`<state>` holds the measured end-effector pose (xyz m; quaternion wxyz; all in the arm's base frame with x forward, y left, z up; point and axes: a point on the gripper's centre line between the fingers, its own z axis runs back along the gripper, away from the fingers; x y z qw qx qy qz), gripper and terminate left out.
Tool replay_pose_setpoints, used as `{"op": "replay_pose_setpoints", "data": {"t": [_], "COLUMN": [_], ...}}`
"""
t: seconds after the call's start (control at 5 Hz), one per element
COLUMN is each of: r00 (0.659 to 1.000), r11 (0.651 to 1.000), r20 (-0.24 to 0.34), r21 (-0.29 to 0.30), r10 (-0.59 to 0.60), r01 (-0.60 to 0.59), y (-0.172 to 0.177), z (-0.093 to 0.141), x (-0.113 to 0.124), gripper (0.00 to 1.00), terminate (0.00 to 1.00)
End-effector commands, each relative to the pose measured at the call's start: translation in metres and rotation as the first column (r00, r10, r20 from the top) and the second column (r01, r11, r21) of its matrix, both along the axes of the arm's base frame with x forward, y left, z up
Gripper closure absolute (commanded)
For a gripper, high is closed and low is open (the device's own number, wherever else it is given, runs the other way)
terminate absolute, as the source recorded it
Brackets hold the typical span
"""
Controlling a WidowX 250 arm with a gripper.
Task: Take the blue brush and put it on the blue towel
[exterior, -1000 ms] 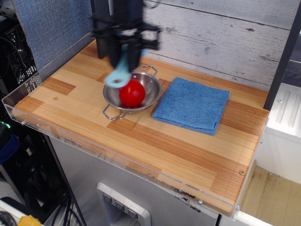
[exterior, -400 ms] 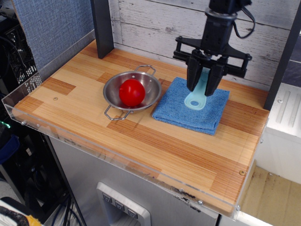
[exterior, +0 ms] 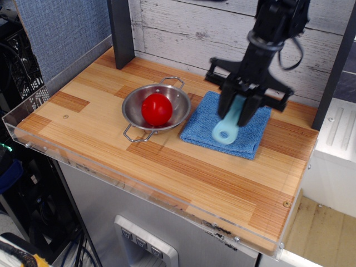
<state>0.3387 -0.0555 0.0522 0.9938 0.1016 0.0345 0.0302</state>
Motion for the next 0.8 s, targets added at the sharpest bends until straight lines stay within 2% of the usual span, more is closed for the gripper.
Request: {"op": "replay_pose_setpoints", "data": {"t": [0.0, 0.2, 0.6], "r00": [0.998, 0.998, 0.995], "r11": [1.000, 0.998, 0.994], "r20": [0.057, 0.059, 0.094], "r21": [-0.027, -0.066, -0.104], "r10": [0.011, 0.007, -0.028], "r01": [-0.010, -0.003, 0.038], "y": [0.010, 0.018, 0.026], "z": [0.008, 0.011, 0.025], "x": [-0.001, -0.001, -0.003], "gripper": [1.00, 0.00, 0.00], "terminate": [0.00, 0.00, 0.00]}}
